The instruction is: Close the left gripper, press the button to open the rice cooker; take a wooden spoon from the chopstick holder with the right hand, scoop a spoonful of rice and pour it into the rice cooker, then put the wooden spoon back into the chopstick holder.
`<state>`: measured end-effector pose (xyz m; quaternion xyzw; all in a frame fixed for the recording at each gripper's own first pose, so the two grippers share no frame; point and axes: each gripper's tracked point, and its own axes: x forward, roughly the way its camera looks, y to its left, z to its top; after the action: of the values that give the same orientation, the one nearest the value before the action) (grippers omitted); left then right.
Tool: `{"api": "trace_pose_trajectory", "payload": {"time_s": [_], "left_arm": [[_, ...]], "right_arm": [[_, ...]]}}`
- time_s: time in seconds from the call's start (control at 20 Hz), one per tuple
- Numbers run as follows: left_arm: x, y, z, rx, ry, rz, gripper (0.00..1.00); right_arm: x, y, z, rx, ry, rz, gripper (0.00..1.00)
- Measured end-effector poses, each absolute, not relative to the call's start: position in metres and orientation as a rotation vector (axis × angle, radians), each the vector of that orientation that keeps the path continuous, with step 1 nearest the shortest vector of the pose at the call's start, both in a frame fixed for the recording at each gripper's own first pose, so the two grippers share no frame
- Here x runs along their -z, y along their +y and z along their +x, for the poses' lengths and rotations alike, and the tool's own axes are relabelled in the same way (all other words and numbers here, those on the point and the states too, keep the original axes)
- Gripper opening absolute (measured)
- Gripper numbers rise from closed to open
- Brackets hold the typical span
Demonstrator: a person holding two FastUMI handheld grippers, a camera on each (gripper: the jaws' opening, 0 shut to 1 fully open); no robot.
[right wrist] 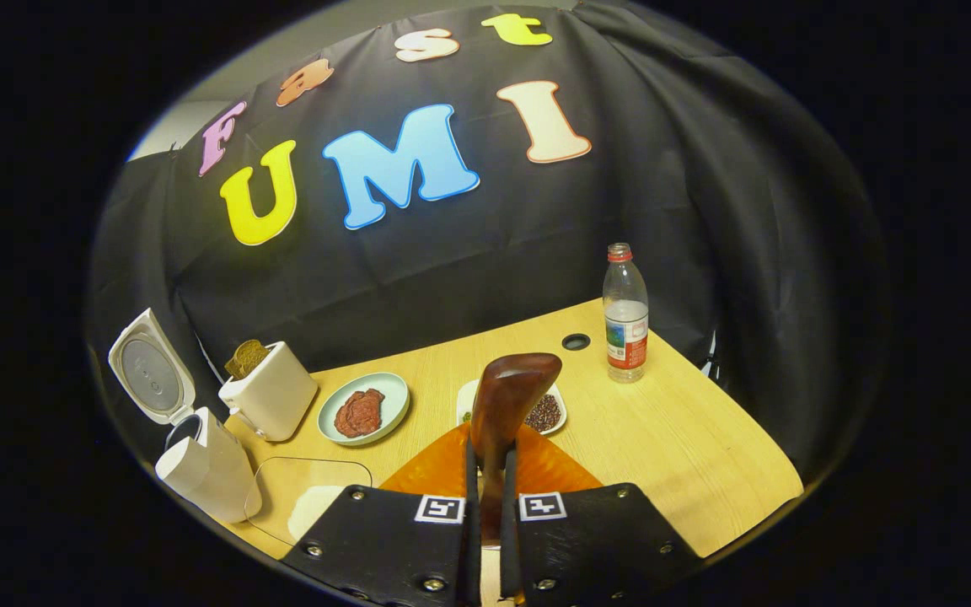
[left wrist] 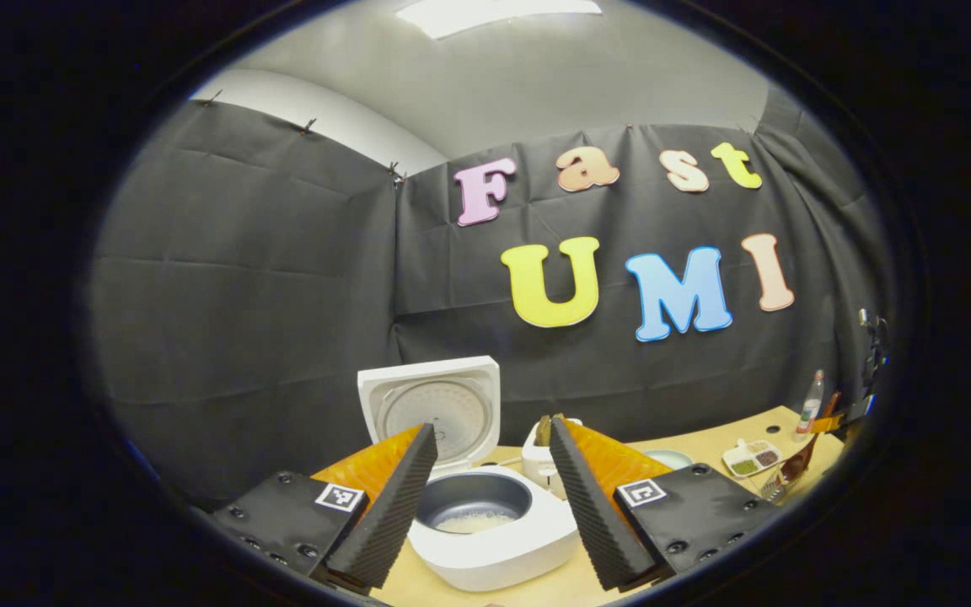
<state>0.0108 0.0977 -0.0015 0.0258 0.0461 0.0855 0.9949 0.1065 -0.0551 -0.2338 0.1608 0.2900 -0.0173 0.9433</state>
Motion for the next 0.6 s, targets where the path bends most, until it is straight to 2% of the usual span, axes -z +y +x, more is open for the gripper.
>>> {"api": "trace_pose_trajectory", "payload": {"time_s": [0.1, 0.15, 0.2, 0.4, 0.5, 0.55, 0.6], "left_arm": [[0.003, 0.099, 0.008, -0.176, 0.095, 0.052, 0.97], [0.003, 0.099, 0.009, -0.178, 0.097, 0.050, 0.93], [0.004, 0.099, 0.010, -0.179, 0.099, 0.047, 0.97], [0.007, 0.099, 0.013, -0.175, 0.101, 0.023, 0.97], [0.008, 0.098, 0.017, -0.168, 0.098, 0.011, 0.97], [0.007, 0.097, 0.019, -0.162, 0.095, 0.007, 0.97], [0.008, 0.096, 0.022, -0.157, 0.092, 0.004, 0.97]], "right_arm": [[0.242, -0.055, 0.104, 0.035, 0.609, 0.340, 0.11], [0.243, -0.055, 0.103, 0.037, 0.614, 0.345, 0.10], [0.246, -0.055, 0.102, 0.039, 0.622, 0.350, 0.11], [0.238, -0.057, 0.096, 0.038, 0.623, 0.340, 0.15], [0.221, -0.061, 0.096, 0.040, 0.582, 0.331, 0.24], [0.212, -0.063, 0.096, 0.041, 0.565, 0.320, 0.44], [0.203, -0.067, 0.097, 0.051, 0.547, 0.302, 0.48]]}}
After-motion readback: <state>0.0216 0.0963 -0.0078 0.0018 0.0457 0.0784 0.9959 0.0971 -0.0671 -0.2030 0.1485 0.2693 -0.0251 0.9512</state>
